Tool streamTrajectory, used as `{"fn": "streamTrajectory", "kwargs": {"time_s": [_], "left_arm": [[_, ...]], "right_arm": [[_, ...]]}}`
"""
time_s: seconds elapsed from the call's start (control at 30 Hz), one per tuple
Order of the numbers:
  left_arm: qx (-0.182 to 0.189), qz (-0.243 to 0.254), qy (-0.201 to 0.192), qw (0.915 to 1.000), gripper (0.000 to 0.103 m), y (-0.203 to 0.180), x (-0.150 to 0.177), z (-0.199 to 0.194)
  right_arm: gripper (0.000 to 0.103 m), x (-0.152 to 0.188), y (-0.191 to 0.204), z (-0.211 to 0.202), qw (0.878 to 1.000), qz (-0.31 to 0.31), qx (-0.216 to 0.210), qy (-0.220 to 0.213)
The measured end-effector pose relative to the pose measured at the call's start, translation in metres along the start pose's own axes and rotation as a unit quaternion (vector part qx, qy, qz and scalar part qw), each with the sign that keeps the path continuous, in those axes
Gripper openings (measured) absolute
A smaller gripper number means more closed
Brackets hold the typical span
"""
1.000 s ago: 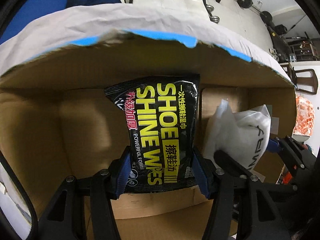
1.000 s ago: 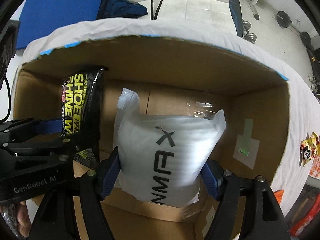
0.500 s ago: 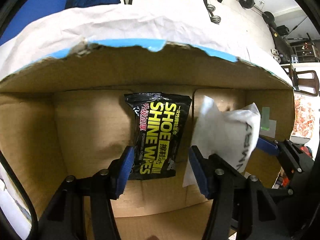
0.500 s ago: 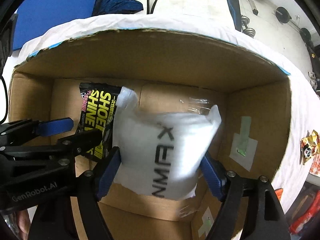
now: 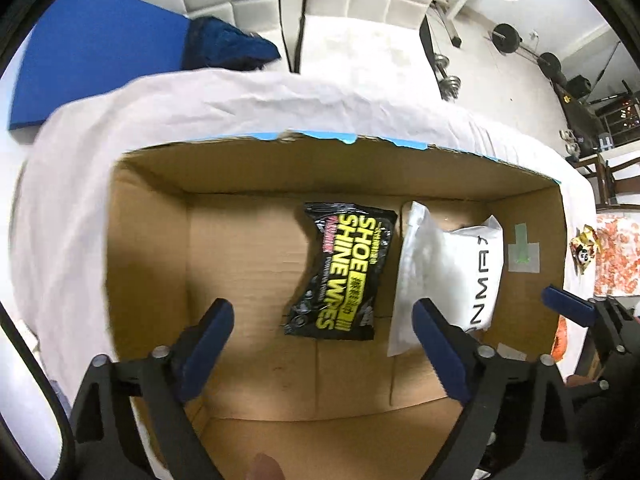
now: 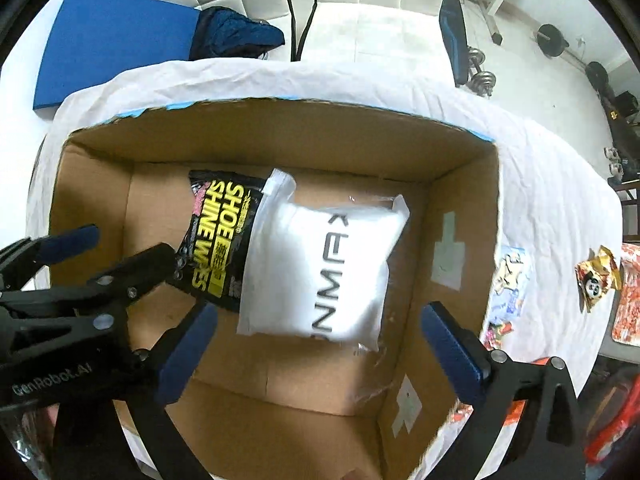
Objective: Organize soft objects
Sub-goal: 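Release black pack with left tool while right tool releases white pouch in box, then grasp red jacket-print pack with left tool while right tool grasps orange pack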
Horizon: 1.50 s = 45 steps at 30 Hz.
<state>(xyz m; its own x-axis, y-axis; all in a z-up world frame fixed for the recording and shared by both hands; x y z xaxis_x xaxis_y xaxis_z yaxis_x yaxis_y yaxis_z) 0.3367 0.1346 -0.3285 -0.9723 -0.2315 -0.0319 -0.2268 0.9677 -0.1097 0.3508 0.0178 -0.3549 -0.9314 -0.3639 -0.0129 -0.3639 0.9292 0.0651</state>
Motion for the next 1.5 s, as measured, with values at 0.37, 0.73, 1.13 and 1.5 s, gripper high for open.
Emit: {"fn": "streamTrajectory", "kwargs": {"time_s": [0.37, 0.73, 1.13, 1.5], "left_arm": [[-0.021, -0.003, -0.075, 0.9970, 0.100, 0.020, 0.022, -0.053], [-0.034, -0.001, -0.134, 0.9904, 0.100, 0.022, 0.069, -0.107], [-0.040, -0.004, -0.148, 0.9882, 0.100, -0.014, 0.099, -0.134], [-0.025, 0.052, -0.099, 0.9935, 0.100, -0.170, 0.141, -0.078]], "right_arm": [[0.103, 0.033, 0.015, -0.038, 0.999, 0.015, 0.014, -0.042], [0.103, 0.079, 0.025, -0.090, 0.995, 0.025, 0.015, -0.097], [0.103, 0.117, 0.002, -0.123, 0.992, 0.030, -0.026, -0.118], [0.103, 0.201, -0.198, -0.070, 0.984, 0.172, -0.006, -0.053]]}}
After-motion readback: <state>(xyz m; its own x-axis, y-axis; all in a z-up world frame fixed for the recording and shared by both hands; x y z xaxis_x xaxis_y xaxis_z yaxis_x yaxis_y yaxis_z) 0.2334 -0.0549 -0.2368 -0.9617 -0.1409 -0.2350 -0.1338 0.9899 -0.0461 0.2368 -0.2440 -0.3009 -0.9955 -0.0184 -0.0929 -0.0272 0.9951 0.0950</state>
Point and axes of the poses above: each gripper's, at about its wrist camera, not at the fingertips, and z roughly the way its jaws point, y to its left, x to its underside, the point moved 4 cm from there along z, roughly the way its jaws point, and after that the axes turned 11 degrees about -z, right-handed, at the moved point
